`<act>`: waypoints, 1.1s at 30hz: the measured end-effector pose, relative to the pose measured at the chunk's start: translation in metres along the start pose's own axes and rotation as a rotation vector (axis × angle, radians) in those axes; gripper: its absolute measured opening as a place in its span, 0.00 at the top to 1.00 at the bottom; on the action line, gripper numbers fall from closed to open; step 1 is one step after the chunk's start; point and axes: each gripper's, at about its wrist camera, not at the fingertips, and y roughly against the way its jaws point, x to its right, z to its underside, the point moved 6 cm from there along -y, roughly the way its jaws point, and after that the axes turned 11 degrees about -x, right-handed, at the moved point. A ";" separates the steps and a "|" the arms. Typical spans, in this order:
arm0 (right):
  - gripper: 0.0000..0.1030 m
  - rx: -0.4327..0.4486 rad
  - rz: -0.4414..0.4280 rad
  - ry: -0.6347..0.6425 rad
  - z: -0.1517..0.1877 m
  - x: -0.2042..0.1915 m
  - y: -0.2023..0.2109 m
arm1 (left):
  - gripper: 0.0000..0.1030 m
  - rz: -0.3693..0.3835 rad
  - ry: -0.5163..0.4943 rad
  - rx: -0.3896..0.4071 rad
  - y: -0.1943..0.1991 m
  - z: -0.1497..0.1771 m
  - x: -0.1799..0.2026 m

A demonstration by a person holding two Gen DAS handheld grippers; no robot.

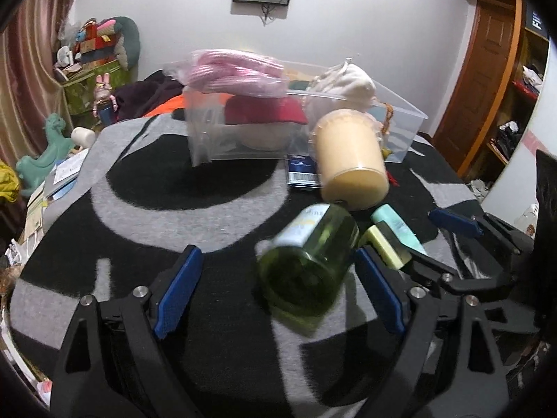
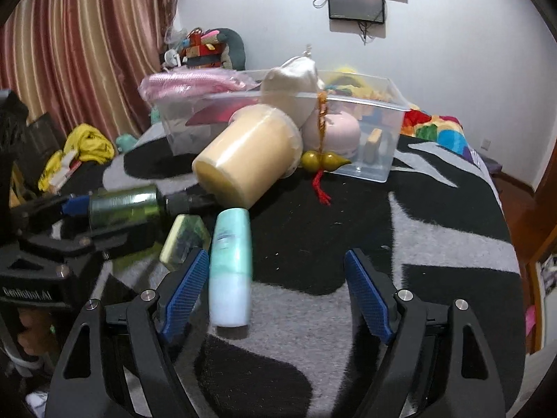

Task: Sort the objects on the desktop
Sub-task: 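Move left tool toward the green bottle while right tool approaches the mint tube, then grasp the green glass bottle with left tool while right tool grasps the mint-blue tube, then carry the bottle and tube over the clear box, lower them in, open both tools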

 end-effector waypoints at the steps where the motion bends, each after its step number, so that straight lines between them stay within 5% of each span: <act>1: 0.34 0.000 0.017 0.010 0.000 -0.002 -0.002 | 0.20 -0.006 0.007 0.000 0.000 -0.001 -0.002; 13: 0.68 0.019 -0.016 0.032 -0.001 -0.008 0.000 | 0.22 0.029 0.007 -0.030 -0.015 -0.017 0.005; 16: 0.78 0.016 -0.033 0.018 -0.002 -0.005 0.001 | 0.32 0.005 0.020 -0.030 -0.020 -0.018 0.005; 33: 0.78 0.041 -0.110 -0.076 -0.009 0.019 0.018 | 0.39 0.006 0.099 0.032 0.004 -0.007 -0.014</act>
